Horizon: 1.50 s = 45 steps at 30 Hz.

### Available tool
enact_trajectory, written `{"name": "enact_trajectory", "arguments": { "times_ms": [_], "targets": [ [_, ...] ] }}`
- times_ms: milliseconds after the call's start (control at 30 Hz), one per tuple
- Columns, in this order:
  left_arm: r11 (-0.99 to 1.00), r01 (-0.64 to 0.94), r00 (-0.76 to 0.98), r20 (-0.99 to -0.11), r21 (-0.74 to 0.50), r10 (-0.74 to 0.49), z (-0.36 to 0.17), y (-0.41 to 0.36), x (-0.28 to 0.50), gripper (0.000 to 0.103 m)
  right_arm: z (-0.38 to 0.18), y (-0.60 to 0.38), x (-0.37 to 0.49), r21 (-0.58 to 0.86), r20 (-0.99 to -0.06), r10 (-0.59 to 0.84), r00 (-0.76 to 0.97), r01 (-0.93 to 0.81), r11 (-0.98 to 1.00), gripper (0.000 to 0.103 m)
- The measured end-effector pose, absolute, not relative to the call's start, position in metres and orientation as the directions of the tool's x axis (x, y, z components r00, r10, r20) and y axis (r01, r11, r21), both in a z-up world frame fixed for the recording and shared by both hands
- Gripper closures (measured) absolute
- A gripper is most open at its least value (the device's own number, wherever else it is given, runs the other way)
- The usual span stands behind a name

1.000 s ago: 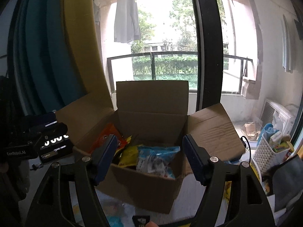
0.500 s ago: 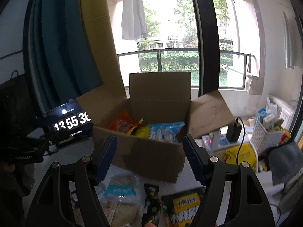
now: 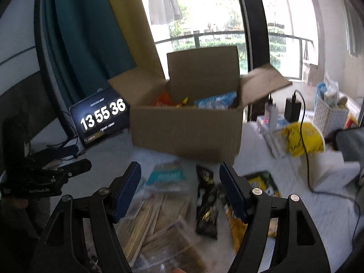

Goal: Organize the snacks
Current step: 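Move both tools back to the snacks on the table, then grasp the clear nut pack with the left tool while the right tool grasps the purple bag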

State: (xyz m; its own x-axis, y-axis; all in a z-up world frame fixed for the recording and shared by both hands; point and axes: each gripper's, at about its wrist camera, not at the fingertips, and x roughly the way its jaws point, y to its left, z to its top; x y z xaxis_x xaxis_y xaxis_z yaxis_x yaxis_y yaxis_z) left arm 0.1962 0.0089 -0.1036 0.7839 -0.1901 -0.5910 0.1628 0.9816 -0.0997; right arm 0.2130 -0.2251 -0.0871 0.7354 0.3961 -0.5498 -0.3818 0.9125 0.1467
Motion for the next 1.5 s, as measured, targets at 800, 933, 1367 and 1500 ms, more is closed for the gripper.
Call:
{"name": "enact_trajectory", "arguments": {
  "times_ms": [800, 933, 1367, 1500],
  "targets": [
    [0.968, 0.138, 0.67, -0.7, -0.209, -0.246, -0.156, 0.005, 0.104, 0.018, -0.134, -0.197, 0.106, 0.139, -0.676, 0.453, 0.581, -0.503, 0.853, 0.028],
    [0.969, 0.143, 0.657, -0.713, -0.202, -0.246, -0.161, 0.003, 0.085, 0.019, -0.14, -0.185, 0.088, 0.138, -0.688, 0.487, 0.539, -0.561, 0.816, 0.028],
    [0.969, 0.015, 0.65, -0.734, -0.247, -0.197, -0.178, 0.034, 0.055, 0.019, -0.186, -0.14, 0.067, 0.042, -0.8, 0.436, 0.412, -0.687, 0.726, 0.014],
    [0.967, -0.039, 0.659, -0.734, -0.252, -0.165, -0.182, 0.052, 0.054, 0.019, -0.19, -0.129, 0.058, -0.002, -0.806, 0.423, 0.414, -0.717, 0.697, 0.014]
  ]
}}
